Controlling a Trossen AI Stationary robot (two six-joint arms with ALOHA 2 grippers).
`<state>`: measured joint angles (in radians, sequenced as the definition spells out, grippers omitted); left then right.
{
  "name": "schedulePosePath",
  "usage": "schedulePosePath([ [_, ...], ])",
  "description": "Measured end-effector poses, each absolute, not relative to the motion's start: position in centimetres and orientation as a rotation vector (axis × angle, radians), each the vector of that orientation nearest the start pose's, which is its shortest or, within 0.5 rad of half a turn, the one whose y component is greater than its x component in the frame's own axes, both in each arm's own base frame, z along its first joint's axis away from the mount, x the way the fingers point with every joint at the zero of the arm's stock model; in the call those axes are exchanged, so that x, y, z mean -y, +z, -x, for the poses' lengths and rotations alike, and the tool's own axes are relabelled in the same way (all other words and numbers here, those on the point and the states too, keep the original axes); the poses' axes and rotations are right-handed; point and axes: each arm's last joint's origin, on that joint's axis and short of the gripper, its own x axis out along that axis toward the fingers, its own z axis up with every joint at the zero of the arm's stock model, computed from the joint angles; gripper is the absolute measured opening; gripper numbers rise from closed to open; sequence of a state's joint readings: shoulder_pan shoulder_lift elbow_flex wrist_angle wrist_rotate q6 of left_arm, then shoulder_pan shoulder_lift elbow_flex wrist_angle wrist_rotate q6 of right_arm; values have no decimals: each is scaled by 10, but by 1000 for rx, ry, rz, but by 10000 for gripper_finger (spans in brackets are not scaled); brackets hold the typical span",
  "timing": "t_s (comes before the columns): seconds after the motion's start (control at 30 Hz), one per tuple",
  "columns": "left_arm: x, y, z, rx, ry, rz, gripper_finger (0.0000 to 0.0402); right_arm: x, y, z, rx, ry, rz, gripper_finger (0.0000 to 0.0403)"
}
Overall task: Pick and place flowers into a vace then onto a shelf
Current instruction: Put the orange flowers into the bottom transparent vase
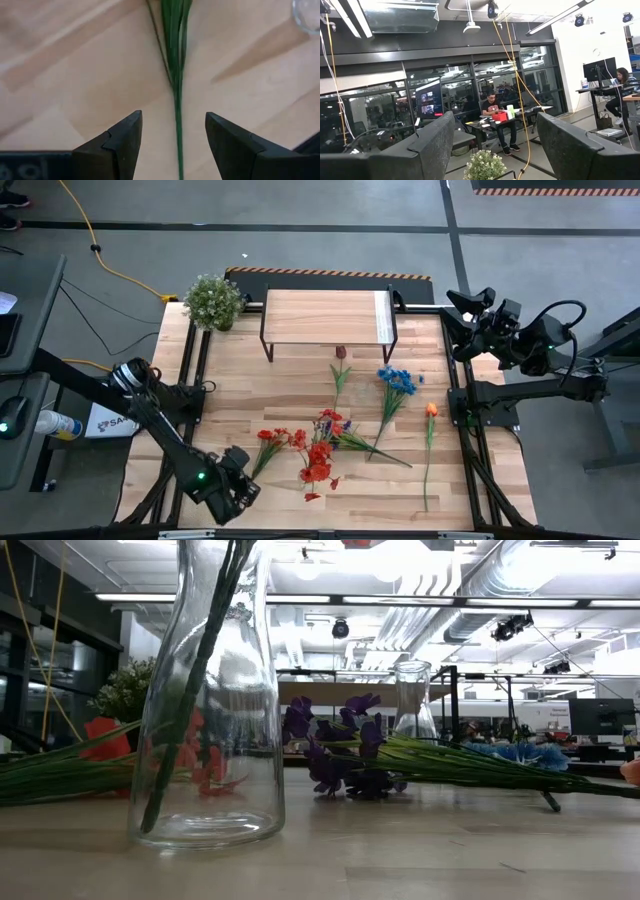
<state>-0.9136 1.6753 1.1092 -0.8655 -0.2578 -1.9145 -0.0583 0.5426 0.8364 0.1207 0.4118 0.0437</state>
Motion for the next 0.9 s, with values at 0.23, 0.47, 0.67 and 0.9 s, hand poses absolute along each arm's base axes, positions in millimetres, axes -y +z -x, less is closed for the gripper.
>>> schedulePosePath([
  [0.23, 213, 178, -211, -1196, 620, 833, 248, 17, 406, -97, 421, -454, -116, 271],
  [0.47, 199, 166, -220, -1244, 579, 825, 248, 17, 406, -97, 418, -455, -115, 271],
  [0.67, 192, 151, -216, -1268, 595, 849, 248, 17, 406, -97, 415, -455, -115, 271],
  [0.9, 191, 144, -214, -1250, 566, 876, 248, 17, 405, -97, 406, -455, -113, 271],
])
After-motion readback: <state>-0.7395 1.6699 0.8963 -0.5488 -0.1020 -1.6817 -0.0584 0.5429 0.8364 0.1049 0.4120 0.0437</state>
